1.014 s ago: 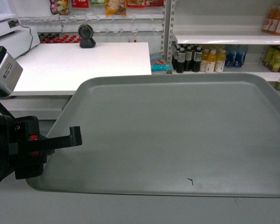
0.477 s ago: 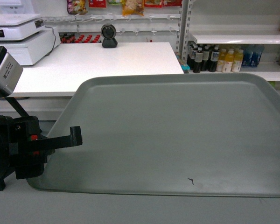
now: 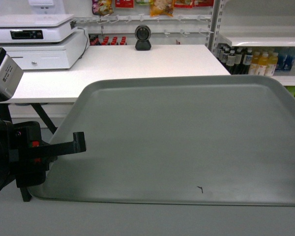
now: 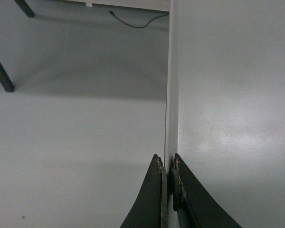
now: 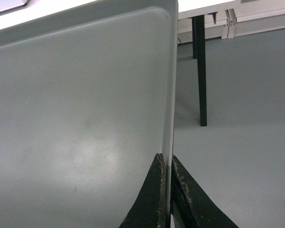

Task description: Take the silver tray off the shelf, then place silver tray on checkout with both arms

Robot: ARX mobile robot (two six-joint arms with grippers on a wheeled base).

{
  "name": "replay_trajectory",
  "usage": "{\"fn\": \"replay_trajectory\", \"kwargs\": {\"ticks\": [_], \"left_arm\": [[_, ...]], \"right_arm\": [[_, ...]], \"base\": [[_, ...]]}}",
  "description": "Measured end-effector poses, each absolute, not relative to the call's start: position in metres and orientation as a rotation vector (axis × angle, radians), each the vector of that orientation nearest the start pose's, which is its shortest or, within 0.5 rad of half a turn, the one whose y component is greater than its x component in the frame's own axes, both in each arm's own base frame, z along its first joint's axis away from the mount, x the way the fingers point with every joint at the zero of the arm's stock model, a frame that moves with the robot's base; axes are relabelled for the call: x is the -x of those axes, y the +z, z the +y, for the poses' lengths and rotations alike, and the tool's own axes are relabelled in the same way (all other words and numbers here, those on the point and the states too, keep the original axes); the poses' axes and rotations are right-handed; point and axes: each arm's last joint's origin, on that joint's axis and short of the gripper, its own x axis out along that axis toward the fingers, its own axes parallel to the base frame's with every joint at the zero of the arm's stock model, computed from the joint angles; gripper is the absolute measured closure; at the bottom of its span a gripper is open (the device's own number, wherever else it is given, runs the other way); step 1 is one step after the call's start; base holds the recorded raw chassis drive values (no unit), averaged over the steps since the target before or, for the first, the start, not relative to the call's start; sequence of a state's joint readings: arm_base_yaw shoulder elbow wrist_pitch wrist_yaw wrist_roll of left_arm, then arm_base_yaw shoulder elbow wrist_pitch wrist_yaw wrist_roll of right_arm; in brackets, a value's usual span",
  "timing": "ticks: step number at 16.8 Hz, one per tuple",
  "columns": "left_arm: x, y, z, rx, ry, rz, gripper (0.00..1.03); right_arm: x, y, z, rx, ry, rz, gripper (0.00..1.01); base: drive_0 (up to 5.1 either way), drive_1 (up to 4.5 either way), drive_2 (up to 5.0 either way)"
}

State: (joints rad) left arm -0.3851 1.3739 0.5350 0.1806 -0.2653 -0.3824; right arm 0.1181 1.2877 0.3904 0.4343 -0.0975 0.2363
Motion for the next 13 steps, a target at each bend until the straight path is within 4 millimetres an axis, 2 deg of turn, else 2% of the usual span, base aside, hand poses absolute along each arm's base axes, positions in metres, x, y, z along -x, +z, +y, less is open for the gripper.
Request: {"fn": "replay_trajectory", "kwargs": {"ticks": [13], "left_arm": [[-0.2367,0.1618,-0.0869,0.159,0.008,0.635,1.0]], "right_arm": [[-0.2299,0.1599,0.0313,-0.231,0.156,0.49,0.98]], "base": [[-4.9,2.56,2.6]]}}
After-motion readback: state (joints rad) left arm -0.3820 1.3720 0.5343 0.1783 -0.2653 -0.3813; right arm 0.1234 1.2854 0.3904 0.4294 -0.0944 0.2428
